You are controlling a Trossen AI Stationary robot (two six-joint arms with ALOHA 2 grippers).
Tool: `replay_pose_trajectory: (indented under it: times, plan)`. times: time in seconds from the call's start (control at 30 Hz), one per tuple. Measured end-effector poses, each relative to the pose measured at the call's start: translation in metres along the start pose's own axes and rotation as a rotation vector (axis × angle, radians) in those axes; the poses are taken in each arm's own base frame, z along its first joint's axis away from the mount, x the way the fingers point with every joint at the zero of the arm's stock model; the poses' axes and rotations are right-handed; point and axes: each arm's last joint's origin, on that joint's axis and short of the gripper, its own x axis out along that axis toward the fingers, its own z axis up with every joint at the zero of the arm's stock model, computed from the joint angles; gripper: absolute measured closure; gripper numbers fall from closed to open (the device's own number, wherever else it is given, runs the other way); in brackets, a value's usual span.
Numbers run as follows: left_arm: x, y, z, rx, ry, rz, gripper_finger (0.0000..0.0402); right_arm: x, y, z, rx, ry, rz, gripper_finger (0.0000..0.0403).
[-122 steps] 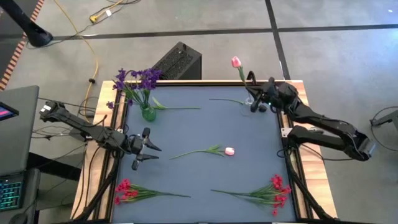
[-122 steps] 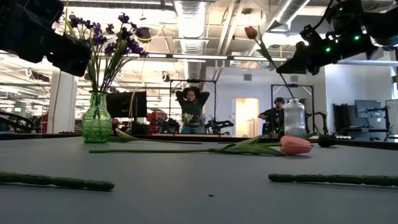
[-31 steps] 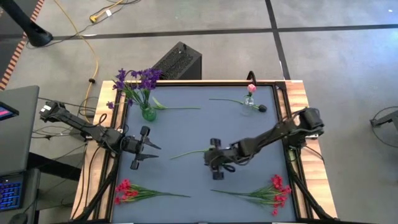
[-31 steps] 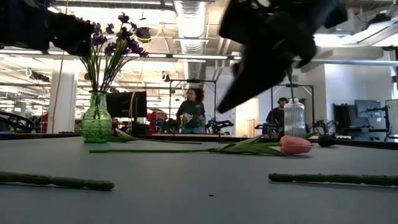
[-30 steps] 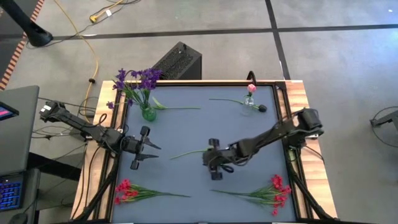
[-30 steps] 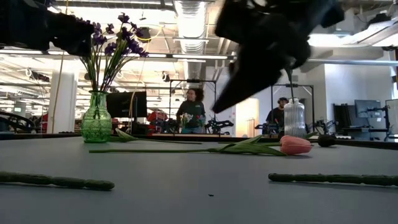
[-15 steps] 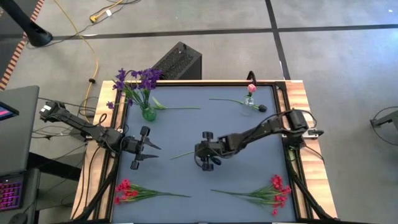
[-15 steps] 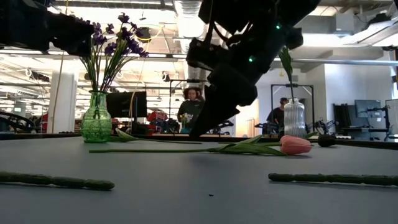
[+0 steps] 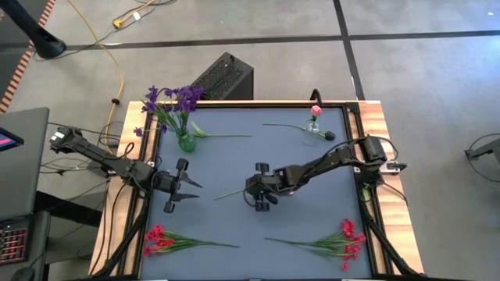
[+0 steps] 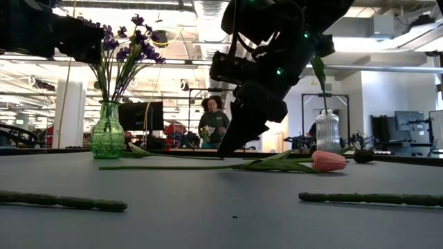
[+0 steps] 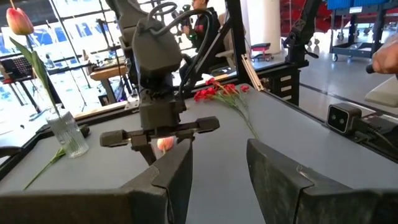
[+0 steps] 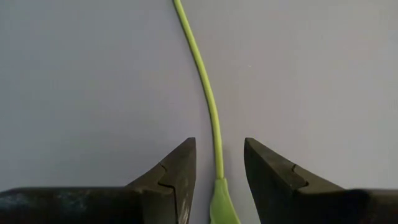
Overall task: Sort flowers into vase by color
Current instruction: Put the pink flower into the transparent vase
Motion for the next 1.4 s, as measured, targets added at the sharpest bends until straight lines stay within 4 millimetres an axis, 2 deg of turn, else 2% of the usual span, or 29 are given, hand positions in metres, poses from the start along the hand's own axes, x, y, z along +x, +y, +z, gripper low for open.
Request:
replay_pose_trajectory:
  times: [0.17, 0.37, 0.57, 0.67, 0.77, 0.87, 1.03, 1.2, 1.3, 1.4]
  plan:
    - [0.0, 0.0, 0.0, -0.001, 0.0, 0.0, 0.026, 0.005, -0.003, -0.009, 0.016, -0.024, 0.02, 0.0243]
    - [0.0, 0.0, 0.0, -0.005, 0.0, -0.001, 0.026, 0.006, -0.004, -0.01, 0.017, -0.026, 0.021, 0.0243]
    - [0.0, 0.0, 0.0, -0.012, -0.004, -0.001, 0.026, 0.022, -0.007, -0.017, 0.024, 0.004, 0.058, 0.0243]
    - [0.0, 0.0, 0.001, -0.013, -0.006, -0.007, 0.026, 0.022, -0.006, -0.017, 0.027, 0.011, 0.076, 0.0245]
    - [0.0, 0.0, 0.001, -0.013, -0.004, -0.008, 0.026, 0.021, -0.006, -0.019, 0.023, 0.036, 0.077, 0.0261]
    - [0.0, 0.0, 0.001, -0.013, -0.004, -0.008, 0.026, 0.017, -0.006, -0.019, 0.019, 0.048, 0.08, 0.03]
    - [0.0, 0.0, 0.001, -0.013, -0.004, -0.008, 0.026, 0.002, -0.001, -0.018, -0.01, 0.079, 0.096, 0.0384]
    - [0.0, 0.0, 0.001, -0.01, -0.004, -0.008, 0.026, -0.033, 0.008, -0.012, -0.092, 0.077, 0.075, 0.0379]
    - [0.0, 0.0, 0.001, -0.01, -0.004, -0.009, 0.026, -0.064, 0.011, -0.005, -0.146, 0.042, -0.022, 0.0384]
    - [0.0, 0.0, 0.0, -0.009, -0.003, -0.008, 0.026, -0.094, 0.014, -0.003, -0.273, 0.018, -0.145, 0.0387]
